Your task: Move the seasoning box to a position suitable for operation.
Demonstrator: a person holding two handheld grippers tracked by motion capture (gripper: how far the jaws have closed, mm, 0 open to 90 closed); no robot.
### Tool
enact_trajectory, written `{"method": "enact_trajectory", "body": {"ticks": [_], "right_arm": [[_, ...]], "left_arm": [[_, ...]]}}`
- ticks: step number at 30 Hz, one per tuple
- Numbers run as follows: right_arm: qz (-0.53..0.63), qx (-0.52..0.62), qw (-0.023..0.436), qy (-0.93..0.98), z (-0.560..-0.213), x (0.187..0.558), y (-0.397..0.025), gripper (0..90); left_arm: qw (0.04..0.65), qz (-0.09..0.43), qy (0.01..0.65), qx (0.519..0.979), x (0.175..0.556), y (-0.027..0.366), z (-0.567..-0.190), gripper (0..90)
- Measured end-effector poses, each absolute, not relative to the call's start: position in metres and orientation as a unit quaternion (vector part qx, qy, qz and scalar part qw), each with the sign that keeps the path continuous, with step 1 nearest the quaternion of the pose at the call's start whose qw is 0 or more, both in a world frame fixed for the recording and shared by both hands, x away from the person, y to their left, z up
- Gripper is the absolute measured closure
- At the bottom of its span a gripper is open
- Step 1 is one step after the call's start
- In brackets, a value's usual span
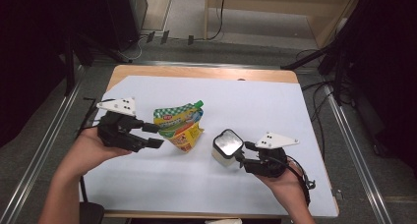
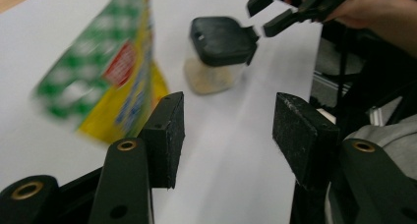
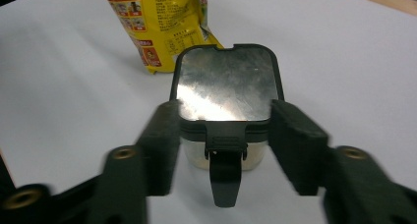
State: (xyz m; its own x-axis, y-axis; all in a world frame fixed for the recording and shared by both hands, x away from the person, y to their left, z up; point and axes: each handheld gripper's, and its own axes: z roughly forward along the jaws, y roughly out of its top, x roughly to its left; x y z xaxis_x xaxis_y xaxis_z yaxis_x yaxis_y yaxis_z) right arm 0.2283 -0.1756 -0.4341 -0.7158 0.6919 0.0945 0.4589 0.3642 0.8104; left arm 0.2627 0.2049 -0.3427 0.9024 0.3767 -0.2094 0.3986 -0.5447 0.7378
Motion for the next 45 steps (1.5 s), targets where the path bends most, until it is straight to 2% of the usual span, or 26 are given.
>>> {"method": "enact_trajectory", "body": {"ticks": [4, 7, 8, 9, 13, 19, 30, 45], "right_arm": [[0.446, 0.349, 0.116, 0.816, -0.434, 0.228, -0.177, 69.1], [0.455, 0.360, 0.095, 0.809, -0.435, 0.228, -0.177, 75.0], [0.454, 0.357, 0.102, 0.810, -0.436, 0.226, -0.177, 79.6], [0.454, 0.357, 0.102, 0.810, -0.436, 0.226, -0.177, 79.6], [0.452, 0.350, 0.109, 0.813, -0.439, 0.220, -0.177, 90.0], [0.446, 0.349, 0.096, 0.819, -0.446, 0.216, -0.172, 90.0], [0.427, 0.353, 0.085, 0.828, -0.467, 0.218, -0.164, 90.0], [0.411, 0.356, 0.080, 0.835, -0.475, 0.227, -0.170, 90.0]], "left_arm": [[0.418, -0.015, 0.205, 0.885, 0.264, 0.184, -0.345, 46.8], [0.418, -0.022, 0.195, 0.887, 0.265, 0.170, -0.350, 46.4], [0.418, -0.022, 0.194, 0.887, 0.267, 0.167, -0.352, 46.0], [0.419, -0.022, 0.196, 0.887, 0.268, 0.163, -0.354, 46.0], [0.409, -0.026, 0.207, 0.888, 0.276, 0.146, -0.368, 45.4], [0.397, -0.011, 0.196, 0.896, 0.282, 0.126, -0.384, 44.9], [0.393, -0.032, 0.176, 0.902, 0.287, 0.098, -0.413, 43.9], [0.385, -0.049, 0.178, 0.905, 0.286, 0.087, -0.429, 41.2]]}}
